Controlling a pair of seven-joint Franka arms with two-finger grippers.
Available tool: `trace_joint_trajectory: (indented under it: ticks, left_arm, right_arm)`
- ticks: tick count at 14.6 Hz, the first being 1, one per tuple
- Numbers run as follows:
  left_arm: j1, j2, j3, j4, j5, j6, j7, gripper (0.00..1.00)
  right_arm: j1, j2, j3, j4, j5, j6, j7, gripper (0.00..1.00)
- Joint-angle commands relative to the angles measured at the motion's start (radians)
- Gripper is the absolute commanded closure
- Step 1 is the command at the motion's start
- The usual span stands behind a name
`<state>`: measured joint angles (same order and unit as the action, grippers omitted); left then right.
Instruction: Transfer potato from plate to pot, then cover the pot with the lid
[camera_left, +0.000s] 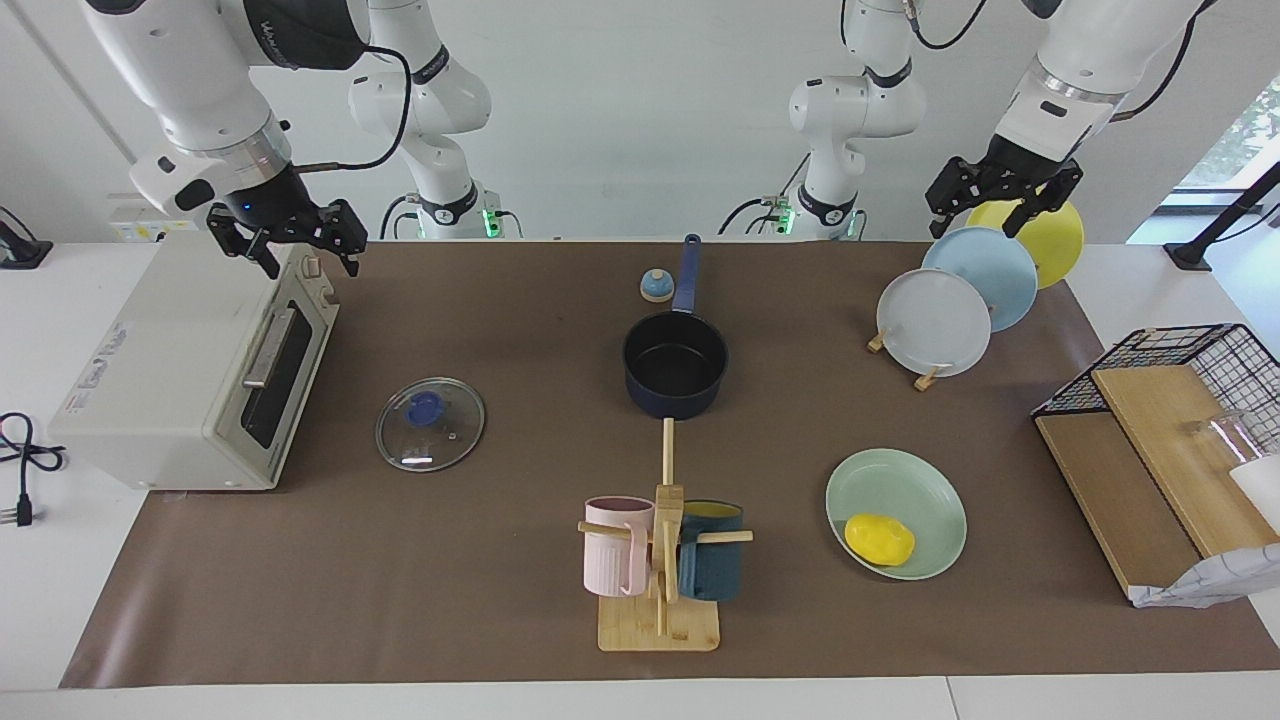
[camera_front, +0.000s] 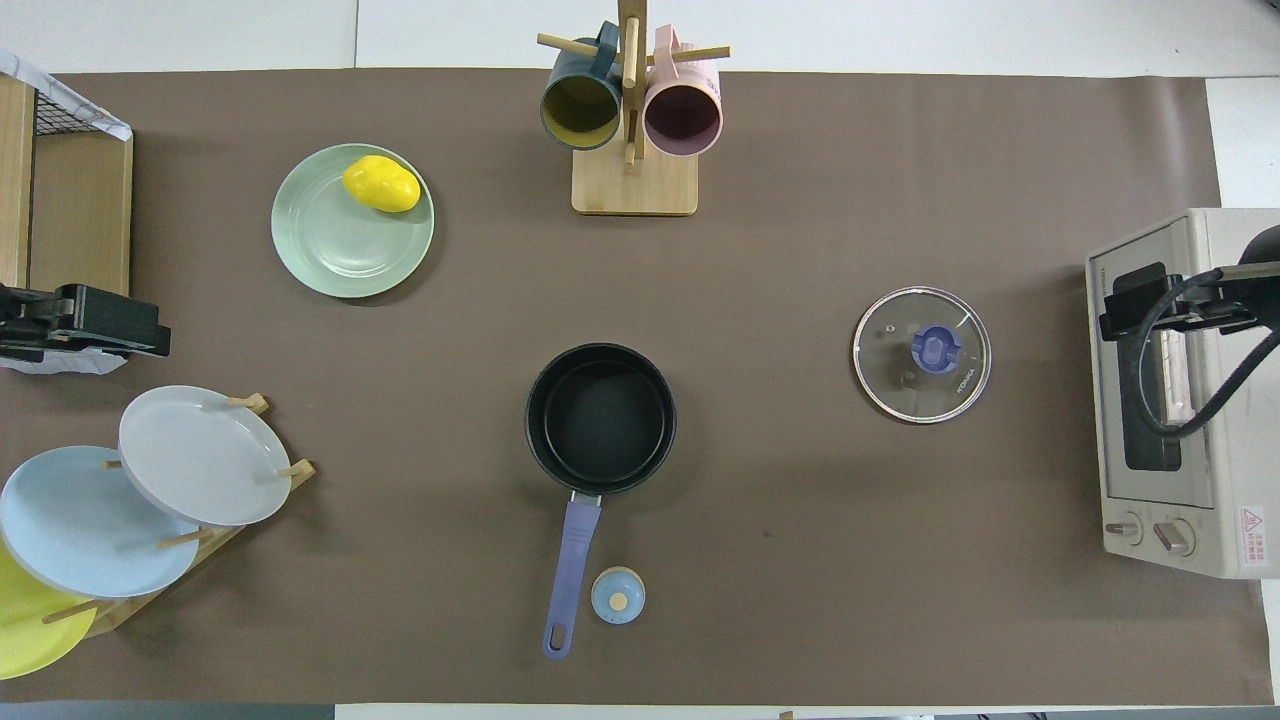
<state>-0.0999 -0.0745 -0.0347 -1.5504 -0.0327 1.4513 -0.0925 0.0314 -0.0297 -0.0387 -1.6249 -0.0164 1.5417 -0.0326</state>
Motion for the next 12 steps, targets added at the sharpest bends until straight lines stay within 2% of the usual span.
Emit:
trace_joint_trajectory:
  ticks: [1,7,9,12]
  left_arm:
    - [0.017,-0.004,-0.005,0.013,-0.016,-0.025,0.016,0.0]
    - [0.022,-0.002,-0.004,0.006,-0.015,0.006,0.005,0.0]
    - [0.025,0.024,-0.004,0.013,-0.019,0.021,-0.018,0.0]
    - [0.013,0.175,-0.005,0.075,-0.021,0.104,-0.235,0.0]
  right_arm:
    - [-0.013,-0.012,0.01,-0.013,0.004,0.0,0.01,0.0]
    - [-0.013,-0.012,0.01,-0.013,0.004,0.0,0.01,0.0]
    - [-0.013,-0.012,0.01,-0.013,0.004,0.0,0.01,0.0]
    - [-0.013,-0.012,0.01,-0.013,0.004,0.0,0.01,0.0]
